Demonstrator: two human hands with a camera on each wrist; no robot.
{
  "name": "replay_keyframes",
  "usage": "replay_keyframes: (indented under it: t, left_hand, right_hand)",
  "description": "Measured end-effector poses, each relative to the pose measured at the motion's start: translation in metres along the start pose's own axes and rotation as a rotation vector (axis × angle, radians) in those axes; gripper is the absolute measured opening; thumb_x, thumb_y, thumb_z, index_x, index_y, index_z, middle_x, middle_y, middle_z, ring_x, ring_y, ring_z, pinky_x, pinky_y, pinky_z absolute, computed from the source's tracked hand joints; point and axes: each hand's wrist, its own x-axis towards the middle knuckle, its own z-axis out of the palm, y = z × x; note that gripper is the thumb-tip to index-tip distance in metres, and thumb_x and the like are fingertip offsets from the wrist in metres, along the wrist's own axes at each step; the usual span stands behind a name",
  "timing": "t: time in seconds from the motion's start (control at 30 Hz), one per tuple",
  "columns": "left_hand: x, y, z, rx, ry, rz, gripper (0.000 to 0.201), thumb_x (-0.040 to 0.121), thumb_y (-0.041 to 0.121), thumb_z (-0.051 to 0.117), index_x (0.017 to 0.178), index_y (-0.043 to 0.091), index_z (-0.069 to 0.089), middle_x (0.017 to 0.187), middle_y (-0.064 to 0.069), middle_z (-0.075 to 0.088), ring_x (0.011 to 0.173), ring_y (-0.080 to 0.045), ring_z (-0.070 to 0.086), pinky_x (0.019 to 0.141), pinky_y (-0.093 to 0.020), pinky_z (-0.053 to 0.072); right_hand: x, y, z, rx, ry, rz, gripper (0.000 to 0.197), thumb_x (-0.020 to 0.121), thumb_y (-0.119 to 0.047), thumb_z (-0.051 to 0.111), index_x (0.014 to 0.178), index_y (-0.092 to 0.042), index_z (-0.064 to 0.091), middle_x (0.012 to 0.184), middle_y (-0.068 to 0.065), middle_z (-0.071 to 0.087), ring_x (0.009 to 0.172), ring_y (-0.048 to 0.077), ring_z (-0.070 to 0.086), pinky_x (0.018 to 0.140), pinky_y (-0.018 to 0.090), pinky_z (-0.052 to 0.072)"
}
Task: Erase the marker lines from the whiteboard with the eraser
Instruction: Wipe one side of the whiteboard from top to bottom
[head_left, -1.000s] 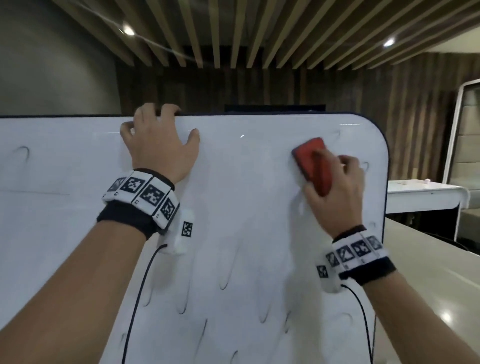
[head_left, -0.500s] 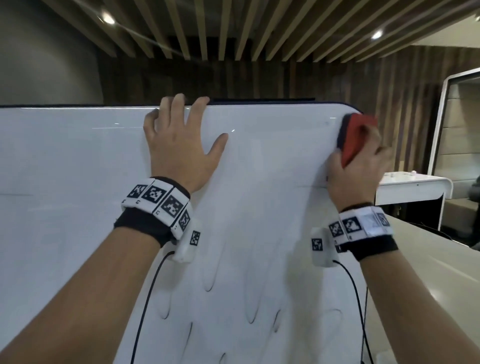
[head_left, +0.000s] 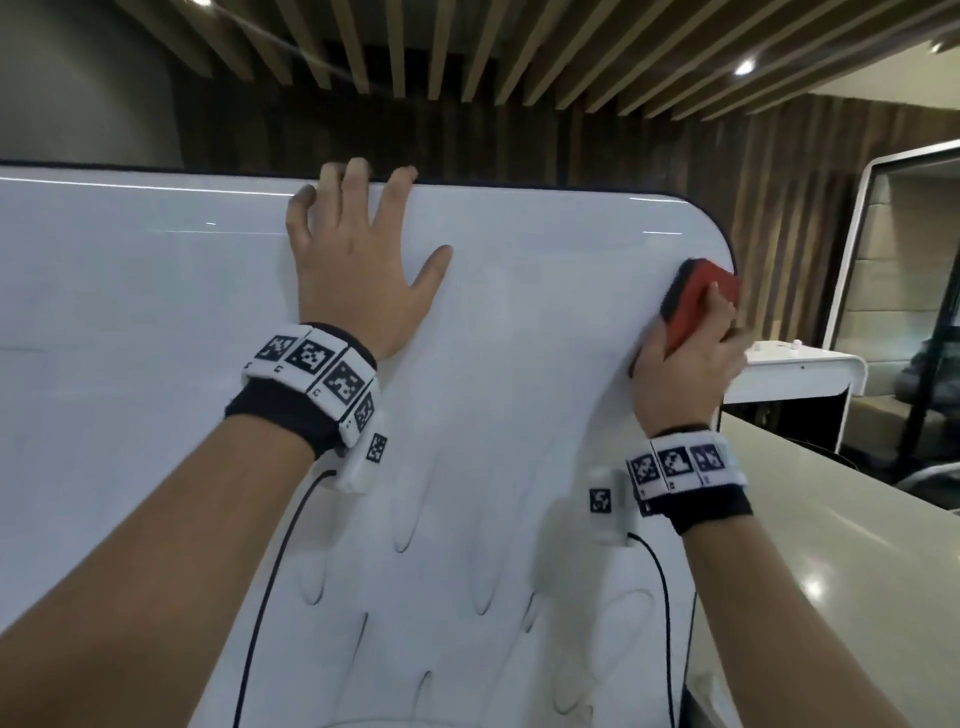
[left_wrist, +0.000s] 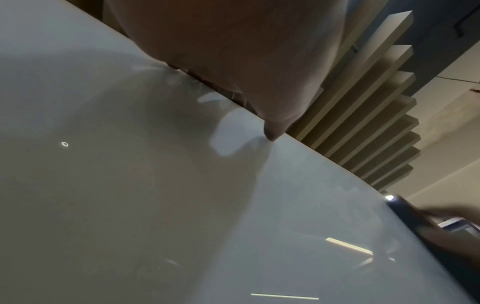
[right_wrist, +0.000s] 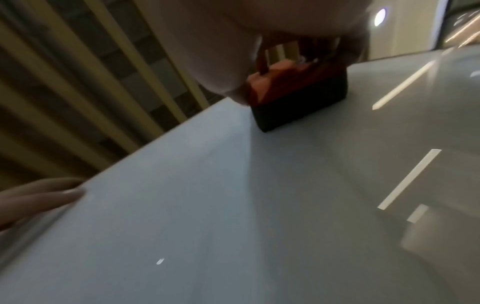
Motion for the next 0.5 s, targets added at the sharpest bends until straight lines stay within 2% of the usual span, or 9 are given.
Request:
replay_keyframes:
  t: [0.13,0.2,0.23,0.27,0.37,0.43,0.5]
  left_hand:
    - [-0.002,-0.006,-0.003,-0.020,0.024,0.024,0.069,0.097,0.066,0.038,0.153,0.024,0.035,0.151,-0.014,0.039,0.146,-0.034,0.032,0.119,-0.052,0.020]
    - [-0.002,-0.009,-0.005,-0.009,0.028,0.032,0.070,0.097,0.067,0.036,0.153,0.026,0.035,0.151,-0.012,0.040,0.146,-0.032,0.032,0.118,-0.050,0.021]
    - [-0.002,-0.008,-0.005,-0.008,0.030,0.033,0.070,0.097,0.067,0.037,0.153,0.026,0.036,0.151,-0.012,0.040,0.145,-0.032,0.033,0.118,-0.050,0.022]
    - [-0.002,-0.007,-0.005,-0.010,0.033,0.032,0.070,0.097,0.067,0.039,0.153,0.026,0.036,0.151,-0.012,0.041,0.145,-0.032,0.033,0.118,-0.050,0.022]
    - [-0.002,-0.005,-0.006,-0.028,0.023,0.026,0.070,0.095,0.065,0.043,0.152,0.024,0.038,0.150,-0.013,0.042,0.145,-0.033,0.034,0.118,-0.051,0.023]
    - [-0.003,-0.004,-0.005,-0.029,0.015,0.026,0.073,0.093,0.066,0.044,0.152,0.024,0.038,0.150,-0.013,0.041,0.145,-0.033,0.033,0.119,-0.052,0.022]
    - [-0.002,-0.006,-0.004,-0.028,0.018,0.033,0.074,0.092,0.068,0.044,0.152,0.025,0.037,0.150,-0.013,0.041,0.145,-0.033,0.033,0.119,-0.051,0.022]
  right_hand:
    - [0.008,-0.049,0.007,-0.149,-0.140,-0.572,0.054,0.098,-0.033,0.056,0.149,-0.018,0.046,0.130,0.023,0.049,0.108,0.038,0.050,0.091,0.047,0.042]
    - [0.011,-0.036,0.003,-0.156,-0.186,-0.664,0.054,0.098,-0.033,0.057,0.150,-0.021,0.045,0.132,0.022,0.048,0.110,0.037,0.049,0.094,0.047,0.041]
    - [0.010,-0.018,0.000,-0.142,-0.174,-0.620,0.055,0.097,-0.030,0.058,0.149,-0.019,0.046,0.132,0.023,0.048,0.110,0.038,0.049,0.097,0.047,0.040]
    - [0.007,0.004,-0.005,-0.110,-0.138,-0.506,0.057,0.095,-0.028,0.059,0.149,-0.016,0.047,0.130,0.026,0.049,0.111,0.041,0.050,0.099,0.048,0.040]
    - [-0.023,0.055,-0.017,-0.073,-0.007,-0.029,0.063,0.091,-0.030,0.053,0.150,-0.009,0.045,0.126,0.032,0.048,0.113,0.049,0.049,0.103,0.055,0.038]
    - [-0.035,0.058,-0.018,-0.087,-0.006,0.115,0.061,0.094,-0.026,0.052,0.151,-0.008,0.042,0.129,0.032,0.045,0.118,0.050,0.046,0.104,0.058,0.035]
    - [-0.024,0.035,-0.014,-0.047,-0.012,0.155,0.058,0.098,-0.021,0.055,0.153,-0.009,0.039,0.134,0.030,0.042,0.122,0.048,0.043,0.106,0.053,0.033]
